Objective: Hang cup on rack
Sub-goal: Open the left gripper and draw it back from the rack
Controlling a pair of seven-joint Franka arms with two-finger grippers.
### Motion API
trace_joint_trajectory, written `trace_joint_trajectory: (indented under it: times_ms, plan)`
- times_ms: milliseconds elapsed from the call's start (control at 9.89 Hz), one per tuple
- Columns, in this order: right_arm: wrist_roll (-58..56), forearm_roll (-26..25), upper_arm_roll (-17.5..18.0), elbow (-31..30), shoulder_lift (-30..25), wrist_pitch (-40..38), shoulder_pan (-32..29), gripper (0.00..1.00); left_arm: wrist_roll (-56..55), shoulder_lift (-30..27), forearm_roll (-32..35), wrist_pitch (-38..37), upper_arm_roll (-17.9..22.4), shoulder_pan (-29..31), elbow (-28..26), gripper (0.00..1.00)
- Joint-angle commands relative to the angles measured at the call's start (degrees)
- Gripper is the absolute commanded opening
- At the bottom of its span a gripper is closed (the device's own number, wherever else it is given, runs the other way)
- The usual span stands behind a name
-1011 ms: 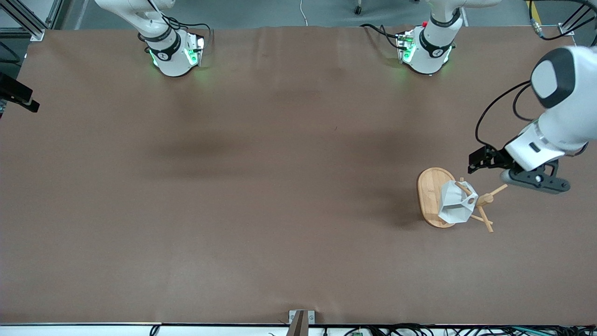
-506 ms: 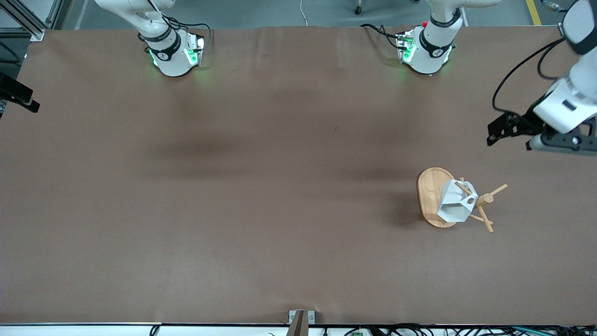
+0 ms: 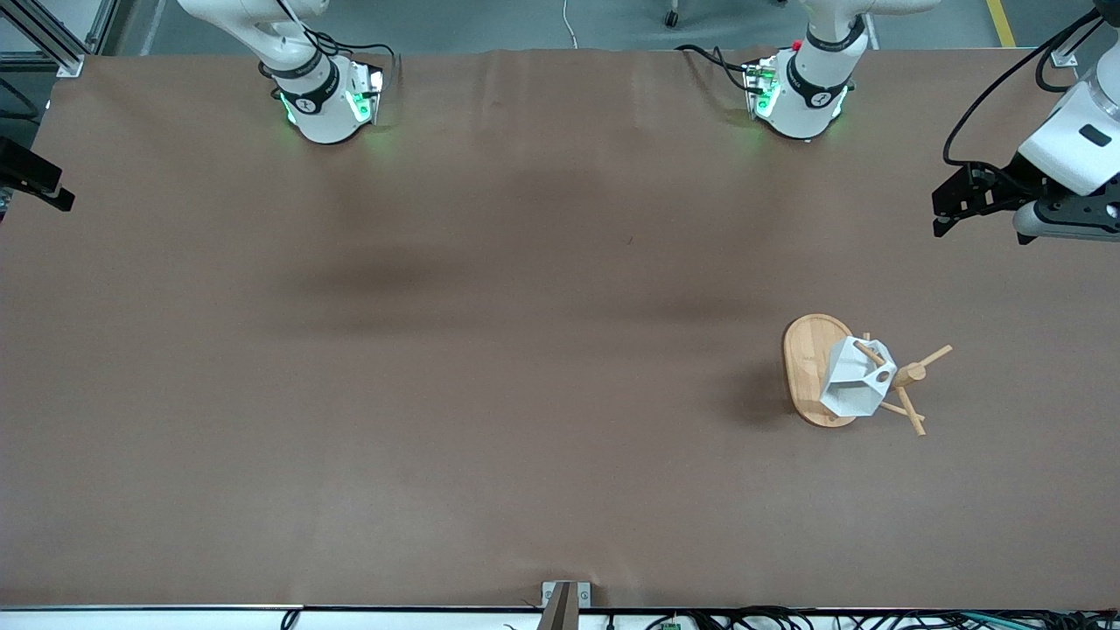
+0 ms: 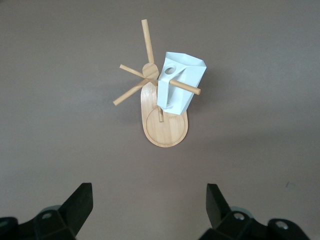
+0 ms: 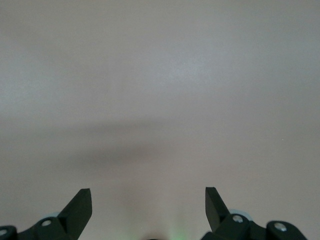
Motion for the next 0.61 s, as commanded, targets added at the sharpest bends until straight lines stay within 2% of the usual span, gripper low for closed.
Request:
trace_joint_trajectory:
  times_ms: [0,506]
  plan:
    - [0.94,-0.85,0.34,-0.51,-0.35,0.42,-0.12,1.00,-0.42,2.08,0.16,-1.27,-4.14,5.01,0.45,1.00]
    - [0.85,-0.76,0.34,-0.51,-0.35,0.33,-0.20,1.00,-4.29,1.64,-0.28,-1.36,-6.89,5.91,0.28,1.00]
